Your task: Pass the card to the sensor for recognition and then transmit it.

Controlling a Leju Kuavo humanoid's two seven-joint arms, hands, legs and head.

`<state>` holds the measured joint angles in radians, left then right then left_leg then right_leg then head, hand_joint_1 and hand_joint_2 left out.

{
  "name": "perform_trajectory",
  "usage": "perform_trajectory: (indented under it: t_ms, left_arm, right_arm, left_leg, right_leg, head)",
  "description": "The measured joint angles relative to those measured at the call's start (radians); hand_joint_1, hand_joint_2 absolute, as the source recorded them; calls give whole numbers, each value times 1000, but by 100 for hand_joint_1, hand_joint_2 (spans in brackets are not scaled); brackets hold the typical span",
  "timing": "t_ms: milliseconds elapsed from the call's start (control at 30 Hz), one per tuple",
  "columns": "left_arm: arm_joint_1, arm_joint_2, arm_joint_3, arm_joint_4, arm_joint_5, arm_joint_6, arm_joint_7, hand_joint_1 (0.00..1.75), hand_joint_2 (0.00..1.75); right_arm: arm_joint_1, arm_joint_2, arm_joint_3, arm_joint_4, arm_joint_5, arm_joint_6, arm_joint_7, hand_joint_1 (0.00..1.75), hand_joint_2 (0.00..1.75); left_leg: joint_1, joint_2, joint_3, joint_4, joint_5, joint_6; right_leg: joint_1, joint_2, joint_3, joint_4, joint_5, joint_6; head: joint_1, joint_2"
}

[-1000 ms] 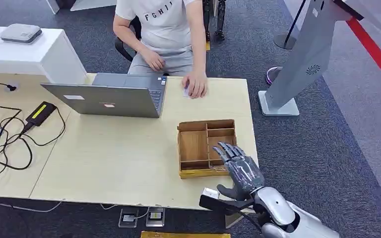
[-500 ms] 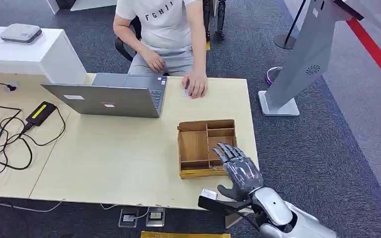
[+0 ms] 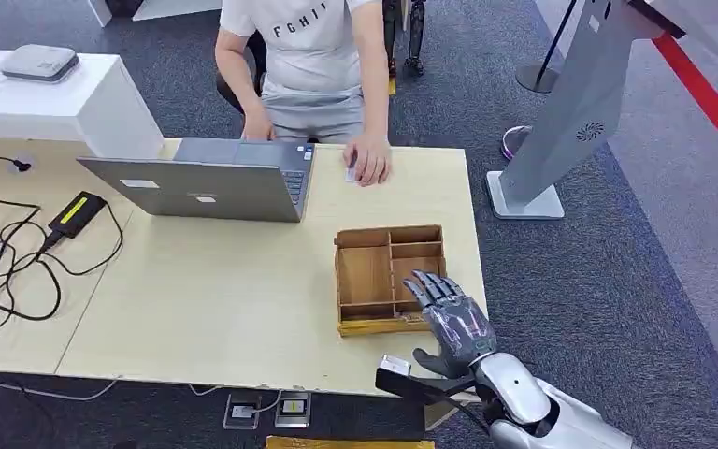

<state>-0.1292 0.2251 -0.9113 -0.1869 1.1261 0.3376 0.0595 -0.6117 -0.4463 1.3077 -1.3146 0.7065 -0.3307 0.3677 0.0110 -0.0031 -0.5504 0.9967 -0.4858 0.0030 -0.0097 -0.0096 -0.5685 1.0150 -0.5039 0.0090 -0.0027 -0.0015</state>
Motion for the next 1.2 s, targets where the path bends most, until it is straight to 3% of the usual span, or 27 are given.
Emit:
perform_trajectory:
  t_ms: [767,800,1200]
  left_arm:
    - [0,0,-1,0,-15,-2,-1,0,0]
    - [0,0,-2,0,-16,-2,-1,0,0]
    - [0,1,-2,0,-21,-5,-1,0,0]
  right_arm:
    - [0,-1,-8,24,8,13,3,0,175]
    - [0,-1,-9,26,6,12,3,173,175]
    - [0,0,-11,45,-23,14,-6,175,175]
  left_leg:
    - [0,0,0,0,0,0]
    - [0,0,0,0,0,0]
    - [0,0,0,0,0,0]
  right_leg:
    - [0,0,0,0,0,0]
    - [0,0,0,0,0,0]
    - [0,0,0,0,0,0]
  head:
    - [0,0]
    - [0,0]
    - [0,0]
